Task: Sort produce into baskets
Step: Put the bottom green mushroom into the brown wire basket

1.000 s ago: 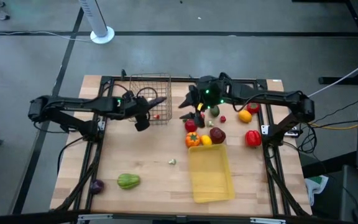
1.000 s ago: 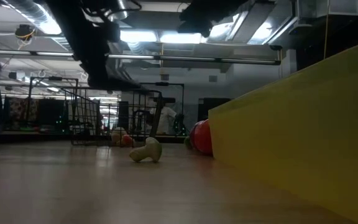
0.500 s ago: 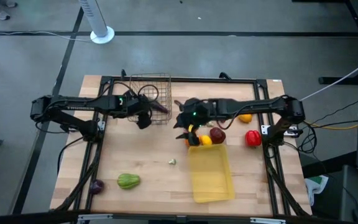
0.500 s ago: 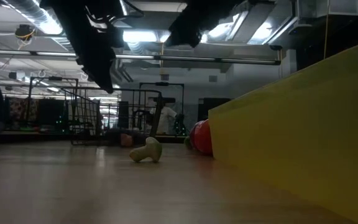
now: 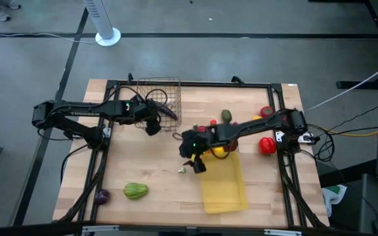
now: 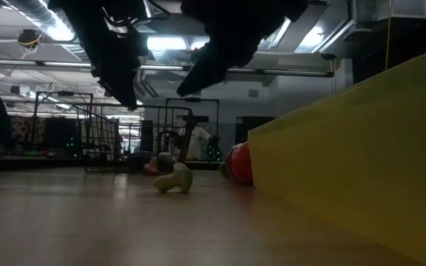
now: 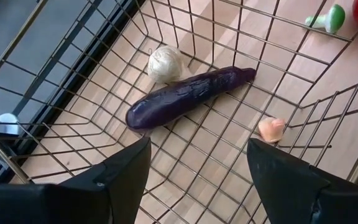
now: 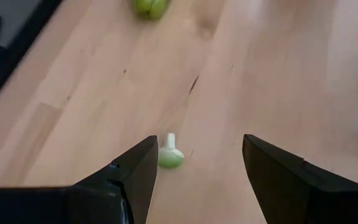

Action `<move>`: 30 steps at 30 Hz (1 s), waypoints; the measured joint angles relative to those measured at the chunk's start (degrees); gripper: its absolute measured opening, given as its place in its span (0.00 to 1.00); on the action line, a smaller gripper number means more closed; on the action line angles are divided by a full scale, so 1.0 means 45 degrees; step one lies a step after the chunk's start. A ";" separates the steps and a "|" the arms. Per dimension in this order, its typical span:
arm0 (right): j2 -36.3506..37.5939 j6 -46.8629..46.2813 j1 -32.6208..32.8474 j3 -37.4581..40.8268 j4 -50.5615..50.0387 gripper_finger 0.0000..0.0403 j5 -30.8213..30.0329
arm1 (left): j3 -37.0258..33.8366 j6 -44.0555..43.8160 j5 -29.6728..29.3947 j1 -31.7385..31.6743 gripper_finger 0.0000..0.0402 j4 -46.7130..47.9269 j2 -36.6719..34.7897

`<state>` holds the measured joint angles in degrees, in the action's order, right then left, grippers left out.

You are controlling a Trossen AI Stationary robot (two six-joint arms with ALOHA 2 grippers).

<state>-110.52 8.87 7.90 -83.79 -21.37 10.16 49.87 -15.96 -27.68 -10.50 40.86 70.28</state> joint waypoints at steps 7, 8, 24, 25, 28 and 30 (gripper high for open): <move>-0.0883 -0.1105 0.0703 0.0000 0.0442 0.58 -0.0635 | 0.0005 -0.0448 0.0000 0.0000 0.65 0.0005 0.0000; -0.0980 -0.1288 0.0699 0.0000 0.0442 0.58 -0.0648 | 0.0005 -0.0549 0.0003 0.0000 0.65 0.0005 0.0000; -0.1748 -0.2247 0.0748 -0.0010 0.0493 0.58 -0.0571 | 0.0005 -0.1323 0.0005 0.0000 0.65 0.0005 0.0000; -0.1748 -0.2245 0.0749 -0.0010 0.0504 0.58 -0.0572 | 0.0005 -0.1323 0.0005 0.0000 0.65 0.0005 0.0000; -0.1951 -0.2245 0.0753 -0.0019 0.0780 0.58 -0.0585 | 0.0010 -0.1308 0.0005 0.0000 0.65 0.0005 0.0000; -0.2143 -0.2245 0.0753 -0.0010 0.0868 0.58 -0.0585 | 0.0010 -0.1321 0.0004 0.0000 0.65 0.0022 -0.0001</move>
<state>-120.17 -1.23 11.29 -83.83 -17.46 7.53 49.91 -21.91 -27.66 -10.50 40.96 70.28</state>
